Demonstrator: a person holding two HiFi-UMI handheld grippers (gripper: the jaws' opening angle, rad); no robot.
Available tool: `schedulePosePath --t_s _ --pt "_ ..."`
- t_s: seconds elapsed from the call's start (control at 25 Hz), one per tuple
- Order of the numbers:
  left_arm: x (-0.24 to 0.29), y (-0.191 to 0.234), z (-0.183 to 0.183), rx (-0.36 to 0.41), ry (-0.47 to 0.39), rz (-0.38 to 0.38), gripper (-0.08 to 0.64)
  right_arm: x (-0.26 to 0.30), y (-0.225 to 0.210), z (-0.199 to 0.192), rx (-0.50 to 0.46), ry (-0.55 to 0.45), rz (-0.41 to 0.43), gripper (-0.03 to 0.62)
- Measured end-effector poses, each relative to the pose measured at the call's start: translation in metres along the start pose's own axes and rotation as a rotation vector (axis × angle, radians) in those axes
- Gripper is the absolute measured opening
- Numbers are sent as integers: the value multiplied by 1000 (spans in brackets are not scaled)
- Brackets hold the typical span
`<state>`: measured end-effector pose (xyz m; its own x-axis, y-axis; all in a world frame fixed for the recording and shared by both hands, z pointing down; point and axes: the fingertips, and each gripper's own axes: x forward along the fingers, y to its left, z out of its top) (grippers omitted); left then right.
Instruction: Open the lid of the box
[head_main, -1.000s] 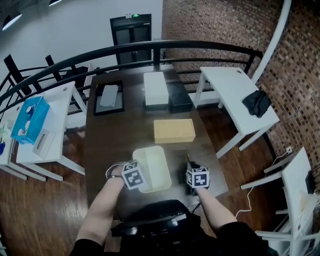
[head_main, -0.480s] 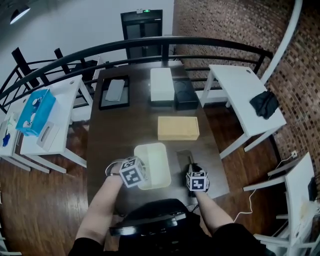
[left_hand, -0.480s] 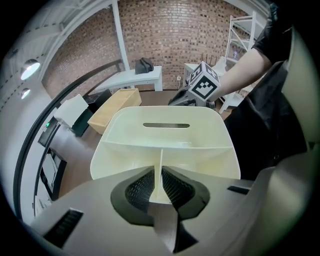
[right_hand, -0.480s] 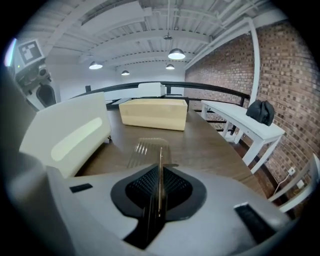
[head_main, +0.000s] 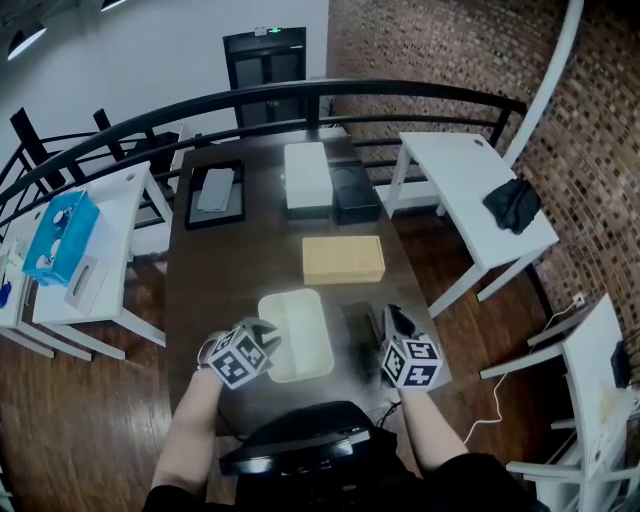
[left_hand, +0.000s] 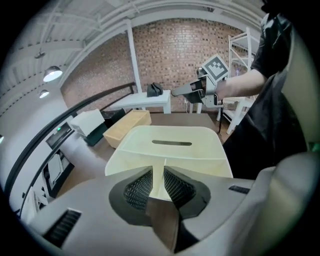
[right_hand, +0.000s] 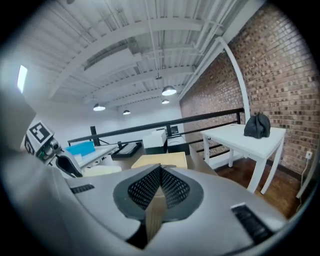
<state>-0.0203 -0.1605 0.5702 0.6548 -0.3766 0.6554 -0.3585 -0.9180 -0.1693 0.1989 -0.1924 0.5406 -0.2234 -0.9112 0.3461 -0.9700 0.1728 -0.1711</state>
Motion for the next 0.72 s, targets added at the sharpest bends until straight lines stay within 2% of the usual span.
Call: schedulePosePath --t_s 0.08,0.2,0.32,0.4,0.56,0.72 --pt "-30 5 23 -69 -163 67 61 -15 4 20 37 -43 9 3" --pt "-87 13 53 -246 -464 153 61 -37 6 41 94 -103 23 2" --pt "-133 26 58 -414 -676 209 61 -46 2 59 120 -152 21 2" --pt "-150 26 51 -463 -731 233 58 -50 -1 64 118 -163 14 0" --pt "-169 23 39 -461 -748 329 58 -54 0 69 93 -164 24 0" --pt "-188 36 26 -538 -816 418 58 -49 7 74 90 -167 52 0"
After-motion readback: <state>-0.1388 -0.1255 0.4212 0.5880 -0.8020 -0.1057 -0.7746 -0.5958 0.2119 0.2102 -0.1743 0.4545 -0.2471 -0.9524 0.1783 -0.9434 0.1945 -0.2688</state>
